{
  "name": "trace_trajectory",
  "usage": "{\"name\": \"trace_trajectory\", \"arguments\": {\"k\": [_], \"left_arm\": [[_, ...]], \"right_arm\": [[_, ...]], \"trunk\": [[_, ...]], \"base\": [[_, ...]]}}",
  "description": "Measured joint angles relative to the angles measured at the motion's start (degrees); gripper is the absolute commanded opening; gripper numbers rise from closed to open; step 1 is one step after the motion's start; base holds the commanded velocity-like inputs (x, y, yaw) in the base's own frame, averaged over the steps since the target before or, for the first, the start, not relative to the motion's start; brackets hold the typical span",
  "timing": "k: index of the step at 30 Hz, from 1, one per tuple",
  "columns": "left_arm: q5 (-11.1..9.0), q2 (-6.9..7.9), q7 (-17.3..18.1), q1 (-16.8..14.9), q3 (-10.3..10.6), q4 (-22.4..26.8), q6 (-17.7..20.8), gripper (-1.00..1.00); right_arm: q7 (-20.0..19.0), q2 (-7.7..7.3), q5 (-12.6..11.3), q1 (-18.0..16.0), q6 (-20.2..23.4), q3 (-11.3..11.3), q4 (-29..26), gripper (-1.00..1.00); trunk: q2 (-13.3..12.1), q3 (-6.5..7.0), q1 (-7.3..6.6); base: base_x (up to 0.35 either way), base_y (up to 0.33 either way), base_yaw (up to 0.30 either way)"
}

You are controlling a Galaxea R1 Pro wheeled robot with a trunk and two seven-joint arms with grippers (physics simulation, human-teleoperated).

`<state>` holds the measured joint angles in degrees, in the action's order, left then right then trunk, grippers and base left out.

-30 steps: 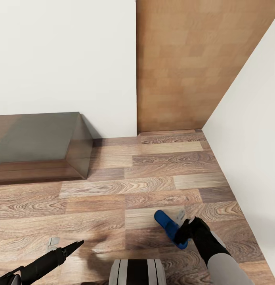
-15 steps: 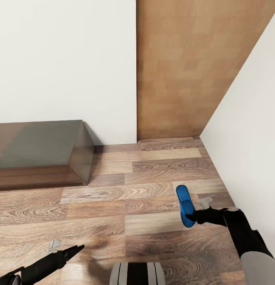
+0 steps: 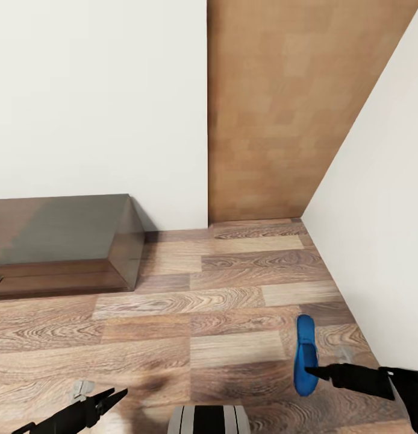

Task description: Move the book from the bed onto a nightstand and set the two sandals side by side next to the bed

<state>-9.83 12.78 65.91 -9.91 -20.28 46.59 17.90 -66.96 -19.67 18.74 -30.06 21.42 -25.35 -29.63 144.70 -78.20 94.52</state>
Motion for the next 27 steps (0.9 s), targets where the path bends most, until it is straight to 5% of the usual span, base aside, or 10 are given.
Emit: {"name": "trace_trajectory", "arguments": {"k": [7, 14, 27], "left_arm": [[0.09, -0.03, -5.53, 0.0, 0.02, -0.42, -0.12, 1.0], [0.1, -0.17, -6.43, 0.0, 0.22, -0.44, -0.2, 1.0], [0.11, -0.12, -6.5, 0.0, 0.13, -0.44, -0.17, 1.0]], "right_arm": [[-0.37, -0.91, -2.5, 0.04, -13.53, -0.1, 11.53, -1.0], [0.14, -0.5, -2.61, 0.1, -19.76, 0.1, 16.57, -1.0], [0.28, -0.41, -2.69, 0.07, -21.7, -0.06, 19.96, -1.0]], "trunk": [[-0.09, 1.55, -0.18], [-0.19, 3.1, -0.36], [-0.35, 5.77, -0.67]], "base": [[0.0, 0.0, 0.0], [0.0, 0.0, 0.0], [0.0, 0.0, 0.0]]}}
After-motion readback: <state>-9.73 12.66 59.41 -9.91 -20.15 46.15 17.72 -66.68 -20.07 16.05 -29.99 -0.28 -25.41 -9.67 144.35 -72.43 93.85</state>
